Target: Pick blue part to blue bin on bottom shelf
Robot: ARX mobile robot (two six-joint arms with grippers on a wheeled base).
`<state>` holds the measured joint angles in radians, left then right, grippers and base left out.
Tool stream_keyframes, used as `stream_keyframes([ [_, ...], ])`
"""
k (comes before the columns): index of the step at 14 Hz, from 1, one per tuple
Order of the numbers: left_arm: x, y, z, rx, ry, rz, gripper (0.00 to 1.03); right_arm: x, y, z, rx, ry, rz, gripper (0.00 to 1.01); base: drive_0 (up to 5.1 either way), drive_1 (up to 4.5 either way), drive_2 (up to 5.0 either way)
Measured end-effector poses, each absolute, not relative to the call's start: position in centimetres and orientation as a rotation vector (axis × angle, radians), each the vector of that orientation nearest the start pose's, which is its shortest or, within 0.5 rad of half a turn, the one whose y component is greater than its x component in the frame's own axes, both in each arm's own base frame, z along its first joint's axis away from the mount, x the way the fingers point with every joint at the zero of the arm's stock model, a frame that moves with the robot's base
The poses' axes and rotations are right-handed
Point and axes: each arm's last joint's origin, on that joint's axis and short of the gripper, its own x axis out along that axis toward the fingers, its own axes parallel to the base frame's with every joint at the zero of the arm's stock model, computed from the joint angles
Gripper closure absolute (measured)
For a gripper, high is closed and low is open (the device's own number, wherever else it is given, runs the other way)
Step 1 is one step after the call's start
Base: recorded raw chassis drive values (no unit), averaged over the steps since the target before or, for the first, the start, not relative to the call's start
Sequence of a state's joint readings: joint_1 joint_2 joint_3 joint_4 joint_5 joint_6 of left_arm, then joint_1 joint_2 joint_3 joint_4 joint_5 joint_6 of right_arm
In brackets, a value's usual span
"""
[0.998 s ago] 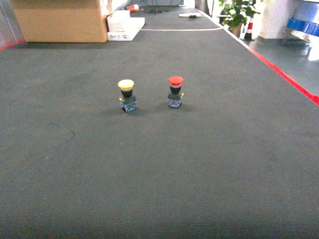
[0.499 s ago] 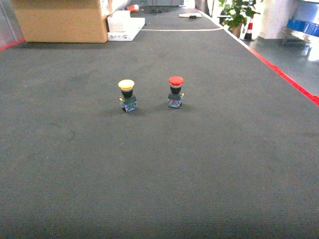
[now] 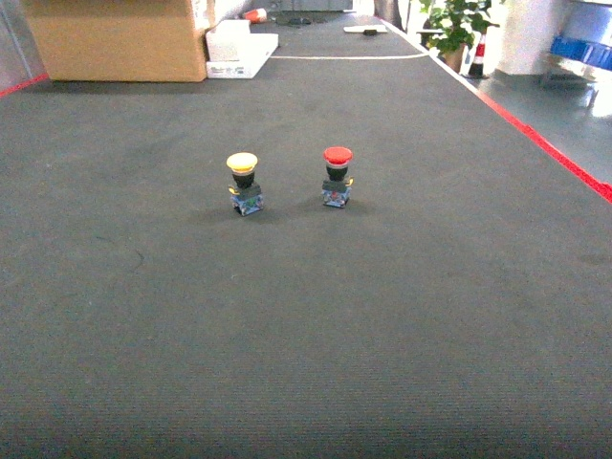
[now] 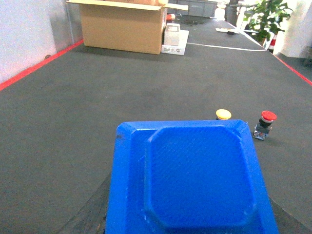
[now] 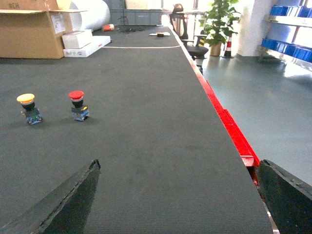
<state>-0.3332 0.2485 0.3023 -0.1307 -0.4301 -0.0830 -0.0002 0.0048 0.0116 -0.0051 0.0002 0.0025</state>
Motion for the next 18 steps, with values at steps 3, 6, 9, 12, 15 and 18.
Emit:
stream_keyframes([
  [3,9.82,-2.12,23.38,-0.053,0.072,0.100,0.59,9.73,0.00,16.66,0.002,-0.002,0.000,0.03,0.0,0.00,0.0],
  [6,9.74,-2.09,23.42,-0.055,0.065,0.101,0.59,9.73,0.00,16.64,0.002,0.000,0.000,0.03,0.0,0.00,0.0],
  [9,9.76,-2.10,23.42,-0.055,0.066,0.101,0.59,9.73,0.00,16.66,0.002,-0.001,0.000,0.03,-0.2,-0.25,-0.2],
  [12,9.76,-2.08,23.42,-0.055,0.066,0.104,0.59,9.73,0.00,16.66,0.002,-0.002,0.000,0.03,-1.8,-1.77,-1.8],
  [15,9.76,-2.09,23.42,-0.055,0.066,0.103,0.60,9.73,0.00,16.66,0.002,-0.002,0.000,0.03,-1.5,-1.50,-1.5],
  [18,9.76,-2.09,23.42,-0.055,0.066,0.103,0.60,9.73,0.00,16.66,0.002,-0.002,0.000,0.03,-1.5,-1.50,-1.5],
])
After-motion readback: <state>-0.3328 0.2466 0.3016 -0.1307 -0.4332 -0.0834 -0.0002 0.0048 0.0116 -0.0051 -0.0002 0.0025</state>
